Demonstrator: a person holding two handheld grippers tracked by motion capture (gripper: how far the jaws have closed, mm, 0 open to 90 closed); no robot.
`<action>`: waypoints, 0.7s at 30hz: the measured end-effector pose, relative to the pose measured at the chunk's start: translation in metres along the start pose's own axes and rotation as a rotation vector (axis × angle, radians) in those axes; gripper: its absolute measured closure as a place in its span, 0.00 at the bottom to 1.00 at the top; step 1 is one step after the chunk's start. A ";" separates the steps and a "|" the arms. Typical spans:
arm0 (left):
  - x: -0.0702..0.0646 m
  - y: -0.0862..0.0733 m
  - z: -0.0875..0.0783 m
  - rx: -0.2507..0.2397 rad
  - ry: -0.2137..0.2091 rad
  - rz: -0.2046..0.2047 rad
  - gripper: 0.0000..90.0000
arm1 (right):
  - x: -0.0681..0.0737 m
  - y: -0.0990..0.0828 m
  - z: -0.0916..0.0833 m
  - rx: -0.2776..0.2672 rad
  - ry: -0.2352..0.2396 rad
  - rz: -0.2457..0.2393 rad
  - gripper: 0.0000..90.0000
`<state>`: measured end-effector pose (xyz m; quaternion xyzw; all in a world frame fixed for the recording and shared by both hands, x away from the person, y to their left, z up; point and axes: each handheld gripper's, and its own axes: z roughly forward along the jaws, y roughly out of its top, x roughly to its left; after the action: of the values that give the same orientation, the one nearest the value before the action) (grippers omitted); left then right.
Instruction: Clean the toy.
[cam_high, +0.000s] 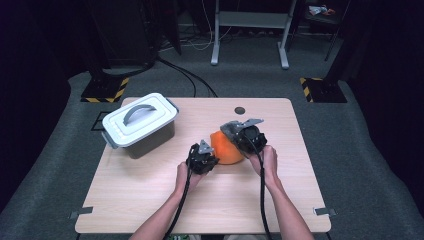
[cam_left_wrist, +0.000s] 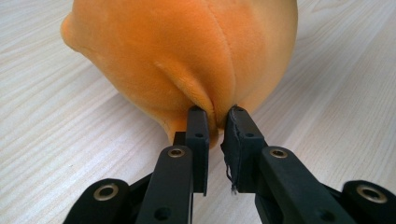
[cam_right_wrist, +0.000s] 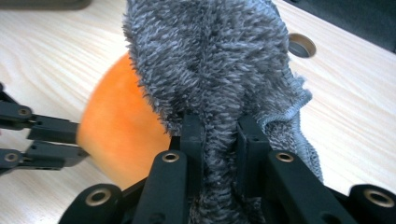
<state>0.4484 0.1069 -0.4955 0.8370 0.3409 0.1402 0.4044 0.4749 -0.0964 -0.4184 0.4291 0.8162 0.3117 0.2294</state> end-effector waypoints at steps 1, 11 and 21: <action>0.000 0.000 0.000 -0.001 0.000 -0.002 0.89 | -0.003 -0.001 0.000 0.002 -0.004 0.008 0.85; 0.002 0.000 0.001 0.007 0.005 -0.005 0.90 | -0.035 -0.020 0.009 0.048 -0.031 0.101 0.85; 0.003 0.000 0.001 0.020 0.003 -0.002 0.90 | -0.051 -0.045 0.038 0.154 -0.010 0.164 0.85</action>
<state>0.4509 0.1079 -0.4964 0.8406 0.3436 0.1375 0.3956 0.5016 -0.1474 -0.4713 0.5122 0.7988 0.2636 0.1734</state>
